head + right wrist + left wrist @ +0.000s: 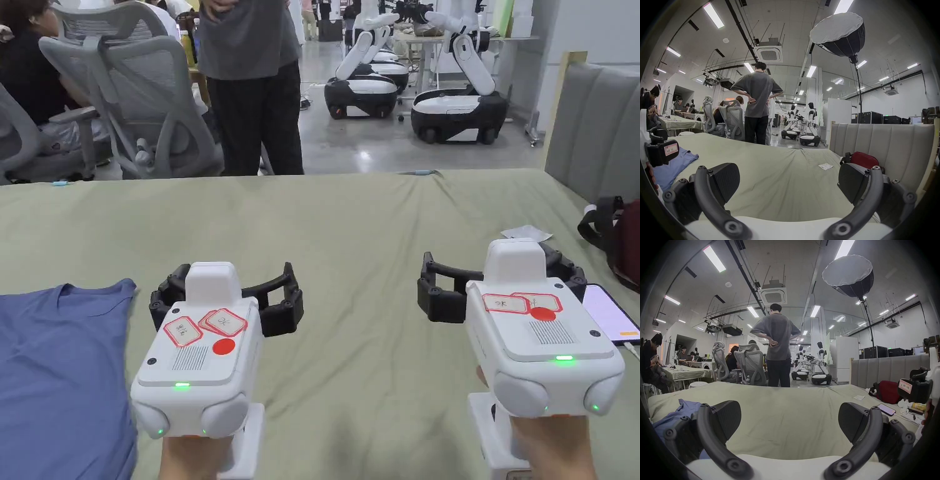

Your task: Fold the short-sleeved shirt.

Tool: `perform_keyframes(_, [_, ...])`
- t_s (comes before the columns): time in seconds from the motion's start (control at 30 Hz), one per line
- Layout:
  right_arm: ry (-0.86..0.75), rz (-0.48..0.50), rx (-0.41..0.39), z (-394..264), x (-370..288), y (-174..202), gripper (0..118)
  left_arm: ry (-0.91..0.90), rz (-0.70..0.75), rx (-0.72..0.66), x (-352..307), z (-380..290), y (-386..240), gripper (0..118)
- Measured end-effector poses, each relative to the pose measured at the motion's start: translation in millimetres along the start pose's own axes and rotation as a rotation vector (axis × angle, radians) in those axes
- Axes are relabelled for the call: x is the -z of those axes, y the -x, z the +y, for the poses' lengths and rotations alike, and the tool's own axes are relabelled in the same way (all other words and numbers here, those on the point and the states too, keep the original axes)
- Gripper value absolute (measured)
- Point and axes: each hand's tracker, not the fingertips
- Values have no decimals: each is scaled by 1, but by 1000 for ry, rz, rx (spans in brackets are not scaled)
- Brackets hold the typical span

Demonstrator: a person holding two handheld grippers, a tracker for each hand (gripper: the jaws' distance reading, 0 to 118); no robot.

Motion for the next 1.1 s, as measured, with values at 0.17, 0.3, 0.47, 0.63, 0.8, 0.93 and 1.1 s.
perform_keyframes(0.17, [-1,2,1,2,-1,0,118,-2,-7,1,-1,0,0,118])
perform_keyframes(0.3, [-1,5,3,2,-1,-1,118,-3,1,3,-1,1,-1,118])
perform_keyframes(0.47, [-11,-4,7,3,-3,-1,118,-8,-1,6,-2,2,-1,118])
perform_keyframes(0.63, [-7,7,-8,6,-5,0,118,-8,-3,12,-2,3,-2,118])
perform_keyframes(0.8, [11,11,-10,6,-4,1,118,-8,-11,15,-3,4,-3,118])
perform_keyframes(0.93, [12,9,-4,5,-5,1,118,-10,-15,22,-4,3,-3,118])
perform_keyframes(1.1, [2,12,-7,5,-5,0,118,-6,-9,34,-4,2,-4,118])
